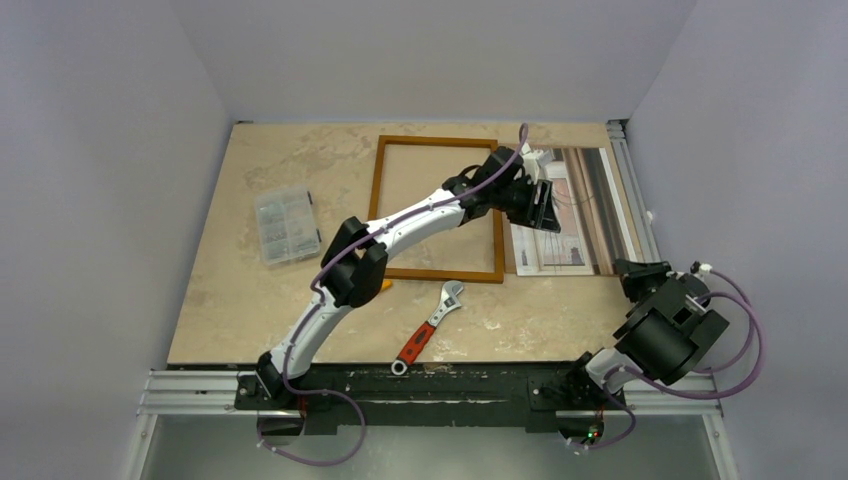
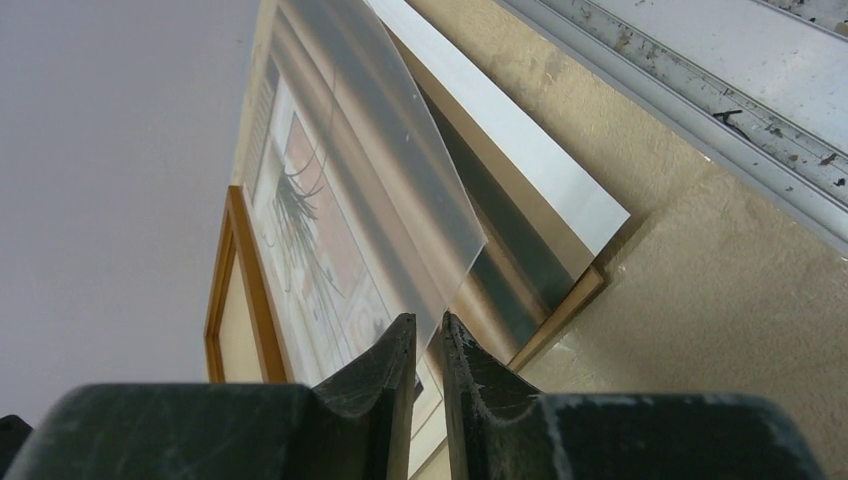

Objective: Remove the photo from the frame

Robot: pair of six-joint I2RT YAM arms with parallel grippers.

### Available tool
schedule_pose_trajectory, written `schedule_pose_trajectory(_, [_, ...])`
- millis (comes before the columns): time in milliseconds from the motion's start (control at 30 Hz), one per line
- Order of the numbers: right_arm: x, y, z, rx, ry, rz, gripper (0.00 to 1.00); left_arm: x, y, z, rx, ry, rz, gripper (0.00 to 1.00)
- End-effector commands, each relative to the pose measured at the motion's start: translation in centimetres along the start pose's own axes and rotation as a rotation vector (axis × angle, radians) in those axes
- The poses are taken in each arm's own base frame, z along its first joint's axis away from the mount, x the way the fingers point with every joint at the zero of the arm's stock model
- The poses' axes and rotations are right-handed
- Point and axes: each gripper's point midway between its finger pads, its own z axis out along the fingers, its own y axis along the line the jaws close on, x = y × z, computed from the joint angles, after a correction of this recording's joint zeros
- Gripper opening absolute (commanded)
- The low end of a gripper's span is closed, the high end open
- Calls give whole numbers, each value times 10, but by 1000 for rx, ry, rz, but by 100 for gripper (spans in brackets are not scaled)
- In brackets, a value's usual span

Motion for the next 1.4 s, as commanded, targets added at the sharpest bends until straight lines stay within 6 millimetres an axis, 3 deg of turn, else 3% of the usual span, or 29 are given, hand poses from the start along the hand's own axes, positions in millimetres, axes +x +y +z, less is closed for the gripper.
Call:
schedule_pose_trajectory(0, [-2, 7, -1, -17, 8, -44, 15, -27, -29, -16, 41, -72, 53, 53])
schedule_pose_trajectory(167, [-1, 6, -4, 3, 9, -55, 18, -21, -17, -4, 28, -62, 30, 53])
schedule_pose_trajectory(367, [-9, -6, -11, 118, -21, -82, 44, -4, 10, 19, 9, -40, -23, 53])
schedule_pose_trajectory(600, [-36, -16, -26, 288, -126, -99, 59, 23, 40, 35, -32, 10, -100, 49])
schedule_pose_trajectory(1033, [-42, -32, -12, 306, -132, -4, 56, 45, 74, 33, -146, 48, -239, 42])
schedule_pose_trajectory(1367, [-44, -45, -4, 274, -163, 76, 54, 50, 79, 31, -171, 61, -279, 41])
